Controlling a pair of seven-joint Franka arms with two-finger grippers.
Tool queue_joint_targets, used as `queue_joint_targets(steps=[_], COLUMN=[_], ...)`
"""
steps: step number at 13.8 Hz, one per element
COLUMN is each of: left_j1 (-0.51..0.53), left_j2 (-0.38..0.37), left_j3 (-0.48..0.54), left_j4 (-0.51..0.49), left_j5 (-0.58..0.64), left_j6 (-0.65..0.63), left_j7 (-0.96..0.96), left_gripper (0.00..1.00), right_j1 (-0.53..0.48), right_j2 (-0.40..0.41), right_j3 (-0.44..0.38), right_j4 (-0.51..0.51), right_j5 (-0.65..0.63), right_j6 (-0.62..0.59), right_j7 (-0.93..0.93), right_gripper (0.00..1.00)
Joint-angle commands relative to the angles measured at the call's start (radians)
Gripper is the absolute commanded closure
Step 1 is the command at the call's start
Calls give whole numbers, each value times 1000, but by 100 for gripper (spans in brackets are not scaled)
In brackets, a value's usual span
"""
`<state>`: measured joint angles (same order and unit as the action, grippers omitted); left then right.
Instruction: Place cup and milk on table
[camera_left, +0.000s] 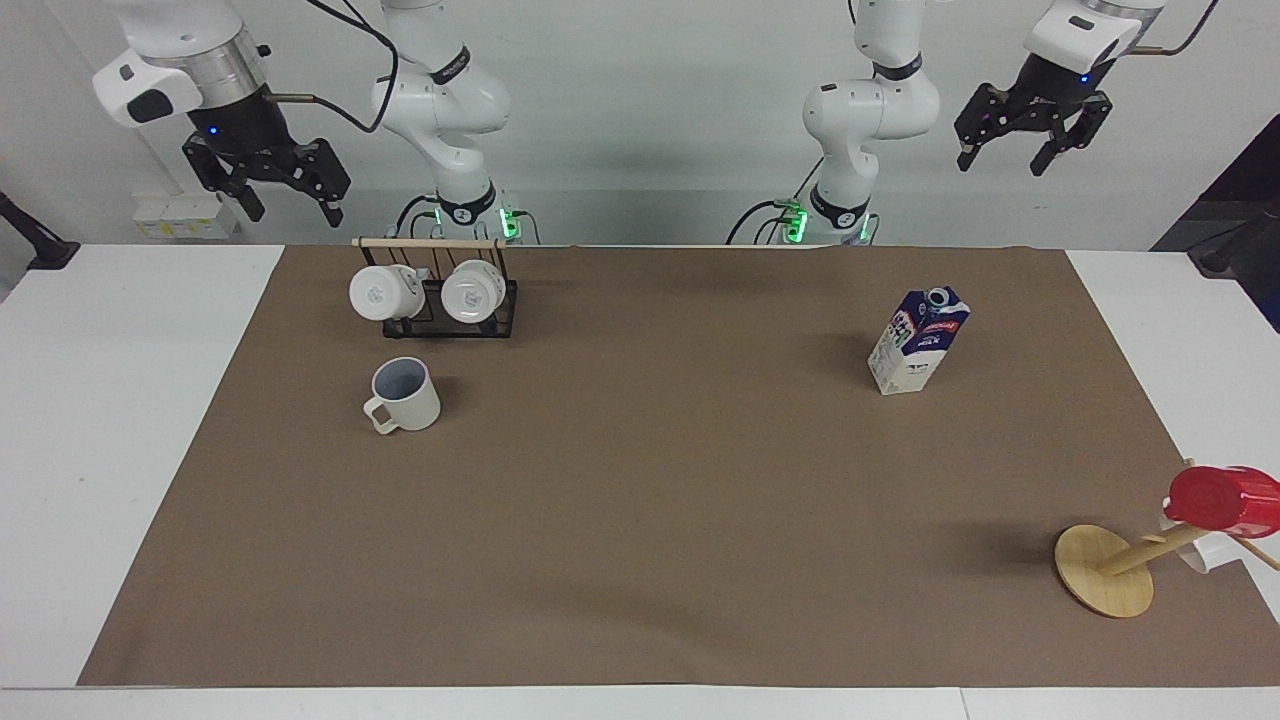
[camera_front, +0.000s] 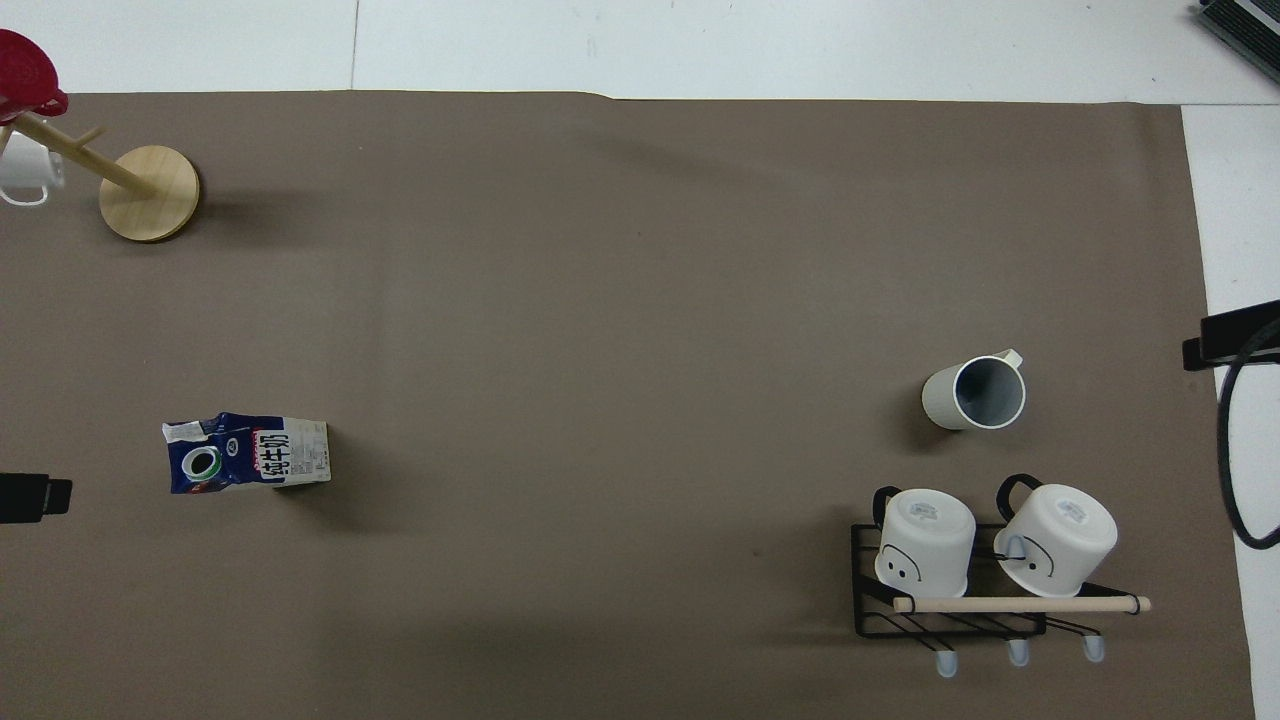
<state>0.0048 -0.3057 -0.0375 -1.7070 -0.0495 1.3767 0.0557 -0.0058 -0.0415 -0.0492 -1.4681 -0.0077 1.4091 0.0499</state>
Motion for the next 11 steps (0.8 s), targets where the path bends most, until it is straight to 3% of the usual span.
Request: queue_joint_targets(steps=[1,11], left_j1=[14,12], left_j2=[-7,7], left_j3=[-1,-4], left_j4=[13,72], left_j5=[-1,46], left_j6=[-19,9], left_j7=[-2,4], left_gripper=[0,0], right_j1=[-8,-7], right_j2=[-14,-17], right_j3=[2,2], right_j4=[-12,-17], right_j5=[-15,-14], right_j6=[1,-7], right_j7=[-18,-15], right_gripper=[0,0])
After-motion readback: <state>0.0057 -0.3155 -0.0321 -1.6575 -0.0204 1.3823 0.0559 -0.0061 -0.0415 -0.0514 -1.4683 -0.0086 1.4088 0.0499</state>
